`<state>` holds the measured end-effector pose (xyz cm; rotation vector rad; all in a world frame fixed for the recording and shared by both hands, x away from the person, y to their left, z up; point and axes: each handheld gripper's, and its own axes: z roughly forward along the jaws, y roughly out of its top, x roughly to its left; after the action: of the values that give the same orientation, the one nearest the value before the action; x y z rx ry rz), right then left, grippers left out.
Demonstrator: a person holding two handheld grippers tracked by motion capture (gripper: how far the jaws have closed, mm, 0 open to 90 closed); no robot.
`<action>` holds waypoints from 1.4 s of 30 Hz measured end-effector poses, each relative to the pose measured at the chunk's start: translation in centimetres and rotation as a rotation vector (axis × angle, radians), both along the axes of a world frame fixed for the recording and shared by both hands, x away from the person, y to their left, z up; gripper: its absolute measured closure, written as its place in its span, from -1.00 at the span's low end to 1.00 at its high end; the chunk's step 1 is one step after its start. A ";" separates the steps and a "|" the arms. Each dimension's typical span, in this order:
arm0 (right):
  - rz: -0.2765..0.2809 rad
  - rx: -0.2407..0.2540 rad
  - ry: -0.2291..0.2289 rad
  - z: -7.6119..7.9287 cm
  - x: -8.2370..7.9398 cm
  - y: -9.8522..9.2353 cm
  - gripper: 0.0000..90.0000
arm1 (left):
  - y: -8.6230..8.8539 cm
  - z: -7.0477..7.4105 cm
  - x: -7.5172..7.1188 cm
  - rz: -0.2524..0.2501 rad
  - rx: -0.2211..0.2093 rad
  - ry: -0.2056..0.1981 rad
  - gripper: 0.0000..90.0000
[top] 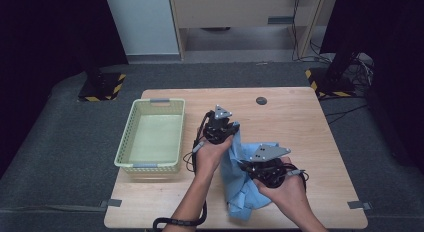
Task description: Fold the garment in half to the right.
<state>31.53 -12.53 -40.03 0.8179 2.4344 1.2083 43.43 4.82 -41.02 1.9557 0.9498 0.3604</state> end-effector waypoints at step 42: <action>-0.144 -0.028 0.008 -5.1 0.0 -5.1 0.95 | -1.8 -1.5 -0.9 0.018 -0.022 -0.037 0.05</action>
<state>31.54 -17.60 -45.18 0.9738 2.3479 1.1177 42.57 2.98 -42.54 1.9156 0.9438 0.3939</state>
